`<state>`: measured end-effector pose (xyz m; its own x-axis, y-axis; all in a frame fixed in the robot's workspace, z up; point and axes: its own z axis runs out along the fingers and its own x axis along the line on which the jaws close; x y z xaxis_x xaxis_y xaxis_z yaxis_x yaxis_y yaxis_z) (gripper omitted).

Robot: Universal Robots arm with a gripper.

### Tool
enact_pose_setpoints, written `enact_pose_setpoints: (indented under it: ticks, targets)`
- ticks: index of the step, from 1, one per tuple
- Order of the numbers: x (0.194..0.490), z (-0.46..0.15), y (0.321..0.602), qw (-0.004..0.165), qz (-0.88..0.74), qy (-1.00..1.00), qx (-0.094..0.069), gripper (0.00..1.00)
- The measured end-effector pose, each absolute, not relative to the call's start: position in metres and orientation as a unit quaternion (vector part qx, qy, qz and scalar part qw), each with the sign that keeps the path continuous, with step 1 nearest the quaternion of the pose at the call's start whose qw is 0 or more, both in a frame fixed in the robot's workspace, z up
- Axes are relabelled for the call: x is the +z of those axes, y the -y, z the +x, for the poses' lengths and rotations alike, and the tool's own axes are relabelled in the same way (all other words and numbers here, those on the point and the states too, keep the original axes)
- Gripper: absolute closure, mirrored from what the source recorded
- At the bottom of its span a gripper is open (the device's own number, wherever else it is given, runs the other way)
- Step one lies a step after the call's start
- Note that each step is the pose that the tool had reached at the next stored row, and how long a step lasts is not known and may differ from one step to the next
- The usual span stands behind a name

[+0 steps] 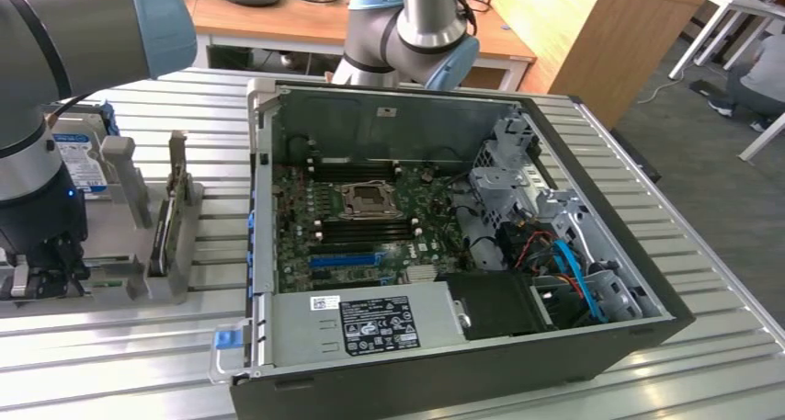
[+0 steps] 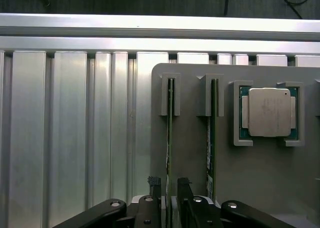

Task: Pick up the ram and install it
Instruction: 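Pick up the ram and move it above insertion slot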

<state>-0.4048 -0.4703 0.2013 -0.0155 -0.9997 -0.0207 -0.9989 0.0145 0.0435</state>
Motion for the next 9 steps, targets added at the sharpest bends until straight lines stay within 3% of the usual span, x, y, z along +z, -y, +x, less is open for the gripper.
enact_pose_setpoints:
  ticks: [4, 5, 9]
  targets:
    - [0.2013, -0.4048, 0.4702, 0.008, 0.702, 0.712, -0.023, 0.74]
    - [0.2013, -0.4048, 0.4703, 0.008, 0.702, 0.712, -0.023, 0.81]
    - [0.2013, -0.4049, 0.4703, 0.008, 0.702, 0.712, -0.023, 0.81]
